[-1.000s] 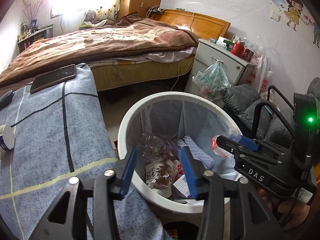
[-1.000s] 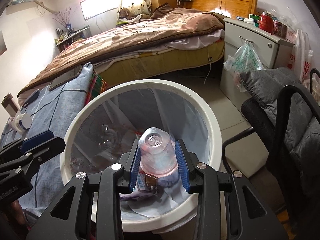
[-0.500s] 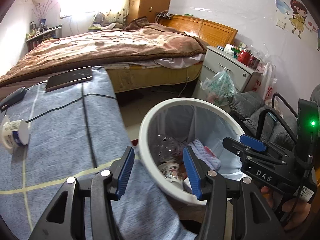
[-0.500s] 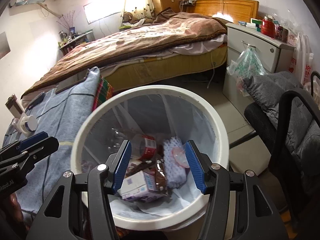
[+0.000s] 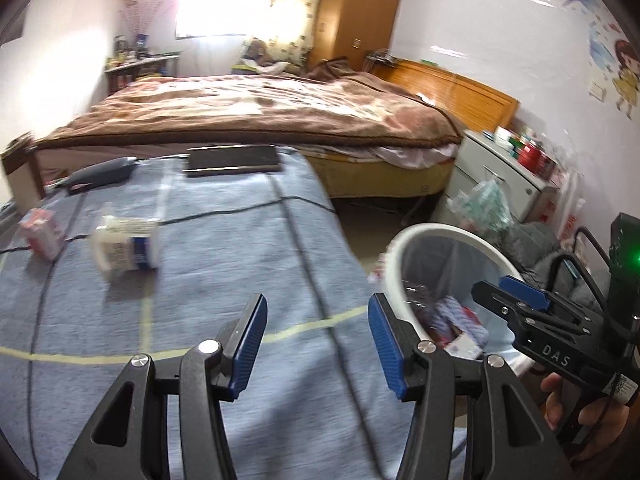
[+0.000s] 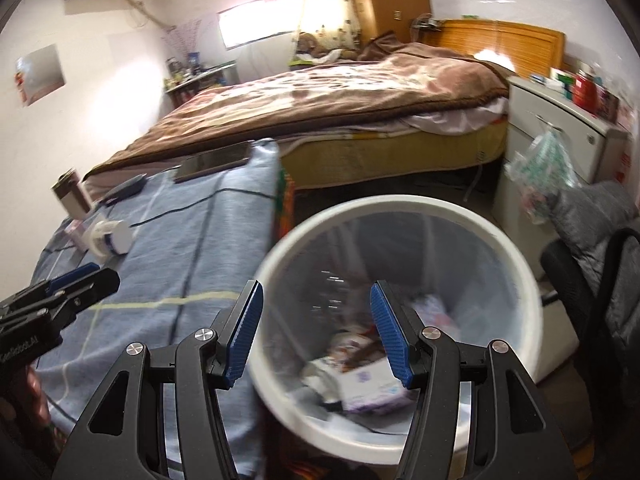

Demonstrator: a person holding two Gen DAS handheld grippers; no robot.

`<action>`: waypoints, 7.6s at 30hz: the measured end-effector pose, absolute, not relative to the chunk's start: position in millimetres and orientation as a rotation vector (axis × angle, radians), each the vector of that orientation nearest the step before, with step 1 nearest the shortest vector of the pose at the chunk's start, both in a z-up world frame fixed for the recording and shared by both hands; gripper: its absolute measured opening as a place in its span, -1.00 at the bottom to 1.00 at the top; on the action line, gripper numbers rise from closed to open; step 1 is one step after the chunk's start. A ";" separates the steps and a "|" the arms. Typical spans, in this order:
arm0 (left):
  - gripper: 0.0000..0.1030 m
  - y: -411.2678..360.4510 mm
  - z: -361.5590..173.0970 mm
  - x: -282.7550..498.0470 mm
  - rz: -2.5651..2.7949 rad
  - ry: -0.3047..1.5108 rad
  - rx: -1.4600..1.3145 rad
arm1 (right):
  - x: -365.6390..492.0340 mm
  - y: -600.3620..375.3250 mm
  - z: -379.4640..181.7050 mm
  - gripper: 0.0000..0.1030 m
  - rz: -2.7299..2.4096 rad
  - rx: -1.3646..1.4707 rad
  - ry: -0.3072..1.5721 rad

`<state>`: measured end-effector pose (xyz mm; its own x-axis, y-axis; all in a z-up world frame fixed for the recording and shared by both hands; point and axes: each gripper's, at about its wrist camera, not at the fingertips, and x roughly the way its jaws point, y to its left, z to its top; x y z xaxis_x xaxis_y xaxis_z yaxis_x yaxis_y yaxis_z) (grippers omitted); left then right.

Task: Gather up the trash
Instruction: 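Move both open tools from the bin back over the table, then lower the right tool to the white yogurt tub while the left tool lowers to the pink milk carton, then grasp the white yogurt tub with the right tool while the left tool grasps the pink carton, then carry the yogurt tub and pink carton with both tools over the bin, then open the left tool to drop the carton while the right tool releases the yogurt tub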

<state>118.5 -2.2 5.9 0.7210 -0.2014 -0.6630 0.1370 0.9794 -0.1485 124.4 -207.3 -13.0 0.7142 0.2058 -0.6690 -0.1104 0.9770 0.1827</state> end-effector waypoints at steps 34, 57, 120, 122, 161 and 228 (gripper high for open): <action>0.17 220.4 -12.8 137.2 0.149 0.765 -0.223 | 181.6 -4.3 -12.5 0.14 0.637 -0.121 0.734; 0.17 282.8 -44.4 194.8 0.247 0.853 -0.288 | 208.5 44.9 -29.1 0.15 0.765 -0.250 0.770; -0.05 323.1 -40.4 225.2 0.342 0.820 -0.330 | 218.2 73.6 -35.3 0.15 0.799 -0.202 0.832; -0.10 321.3 -40.6 223.8 0.334 0.817 -0.328 | 217.9 73.9 -34.8 0.15 0.791 -0.204 0.824; -0.24 282.6 -39.5 193.1 0.325 0.825 -0.241 | 203.6 48.1 -23.9 0.14 0.718 -0.103 0.792; 0.29 -40.4 5.6 106.4 -0.319 0.753 -0.030 | 110.6 -226.0 4.7 0.14 0.158 0.147 0.647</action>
